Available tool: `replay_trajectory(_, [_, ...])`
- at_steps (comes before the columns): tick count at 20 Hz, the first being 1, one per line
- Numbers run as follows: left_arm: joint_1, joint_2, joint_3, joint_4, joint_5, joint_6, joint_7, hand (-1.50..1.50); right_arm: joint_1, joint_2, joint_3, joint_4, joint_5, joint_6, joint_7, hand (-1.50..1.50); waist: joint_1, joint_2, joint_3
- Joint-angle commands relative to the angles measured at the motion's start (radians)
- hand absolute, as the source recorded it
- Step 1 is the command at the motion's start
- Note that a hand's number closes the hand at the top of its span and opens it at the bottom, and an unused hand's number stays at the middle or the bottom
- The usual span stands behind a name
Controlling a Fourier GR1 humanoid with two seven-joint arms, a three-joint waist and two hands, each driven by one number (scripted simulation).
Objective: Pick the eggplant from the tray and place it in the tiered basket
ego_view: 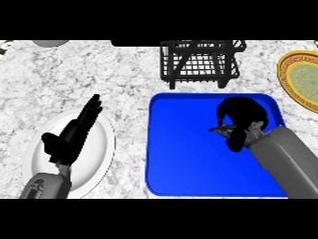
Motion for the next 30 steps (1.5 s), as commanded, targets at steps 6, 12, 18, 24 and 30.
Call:
replay_trajectory(6, [0.033,0.018,0.015,-0.007,0.004,-0.015,-0.041,0.00,0.034,-0.432,-0.339,0.251,-0.006,-0.286,-0.474,1.50,0.010,0.018,0.007])
replay_trajectory(12, [-0.008,-0.018,-0.013,-0.015,-0.012,0.007,0.010,0.00,-0.042,-0.402,-0.538,0.454,-0.203,-0.313,-0.722,1.50,0.024,0.016,0.006])
replay_trajectory(18, [0.043,-0.007,-0.018,-0.034,-0.014,-0.016,-0.007,0.00,-0.211,-0.410,-0.635,0.473,-0.298,-0.249,-0.780,1.50,0.028,0.008,0.003])
replay_trajectory(24, [0.040,-0.039,-0.022,0.013,-0.040,-0.003,-0.052,0.00,-0.413,-0.371,-0.617,0.454,-0.314,-0.142,-0.596,1.50,0.021,0.006,0.001])
replay_trajectory(30, [0.029,-0.039,-0.005,0.013,-0.031,-0.007,-0.024,0.00,-0.609,-0.269,-0.605,0.492,-0.312,-0.154,-0.427,1.50,0.022,0.006,0.001])
